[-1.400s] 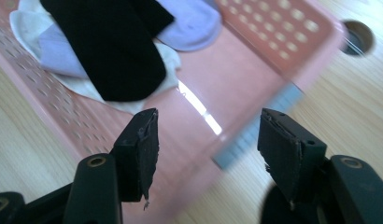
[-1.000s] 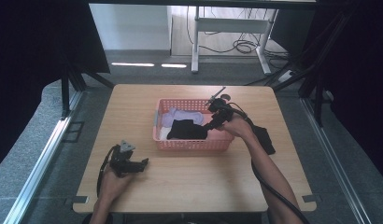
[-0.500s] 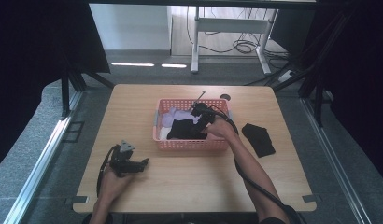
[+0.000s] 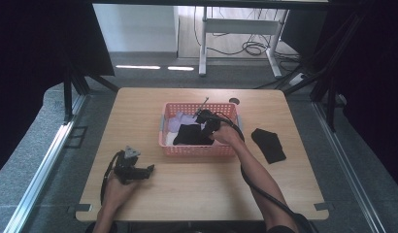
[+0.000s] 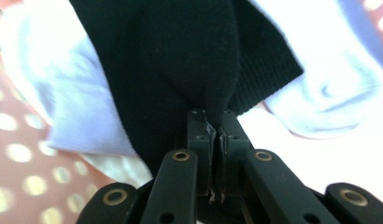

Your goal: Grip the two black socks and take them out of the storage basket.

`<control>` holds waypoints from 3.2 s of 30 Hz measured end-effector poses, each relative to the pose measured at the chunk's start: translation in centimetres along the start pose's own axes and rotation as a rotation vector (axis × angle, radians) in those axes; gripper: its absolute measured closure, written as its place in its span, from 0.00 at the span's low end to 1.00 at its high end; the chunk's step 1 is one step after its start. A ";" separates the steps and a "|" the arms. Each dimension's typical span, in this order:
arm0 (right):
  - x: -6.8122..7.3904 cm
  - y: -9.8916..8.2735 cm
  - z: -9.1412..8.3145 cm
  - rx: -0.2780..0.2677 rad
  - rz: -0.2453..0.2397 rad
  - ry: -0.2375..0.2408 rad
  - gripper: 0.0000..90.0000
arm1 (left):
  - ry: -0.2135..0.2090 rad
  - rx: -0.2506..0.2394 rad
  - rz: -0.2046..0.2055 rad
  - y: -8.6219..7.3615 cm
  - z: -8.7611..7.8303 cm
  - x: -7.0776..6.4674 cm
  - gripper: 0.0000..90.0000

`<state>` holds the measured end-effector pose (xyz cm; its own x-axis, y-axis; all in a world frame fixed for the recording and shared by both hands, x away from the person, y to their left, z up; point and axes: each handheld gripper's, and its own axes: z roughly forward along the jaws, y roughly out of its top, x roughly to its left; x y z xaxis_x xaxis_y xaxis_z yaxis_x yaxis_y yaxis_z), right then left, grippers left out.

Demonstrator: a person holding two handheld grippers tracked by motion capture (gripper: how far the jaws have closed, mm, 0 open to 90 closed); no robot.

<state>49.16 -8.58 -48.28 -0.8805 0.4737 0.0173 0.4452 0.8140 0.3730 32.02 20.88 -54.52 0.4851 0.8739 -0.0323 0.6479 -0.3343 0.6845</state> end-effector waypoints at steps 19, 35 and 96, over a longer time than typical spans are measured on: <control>0.6 1.0 -8.2 -0.173 -0.009 -0.034 0.96 | 0.001 -0.003 0.002 0.0 0.0 0.0 0.14; -0.4 0.2 -14.3 -0.227 0.026 -0.109 0.96 | 0.002 -0.005 0.000 0.0 0.0 0.0 0.14; -7.8 -19.1 -15.2 -0.153 0.404 -0.306 0.92 | 0.001 -0.003 -0.002 0.0 0.0 -0.1 0.14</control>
<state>45.03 -32.98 -41.42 -0.5456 0.8346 -0.0753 0.6902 0.4985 0.5245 32.02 20.80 -54.54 0.4833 0.8749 -0.0325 0.6466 -0.3317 0.6869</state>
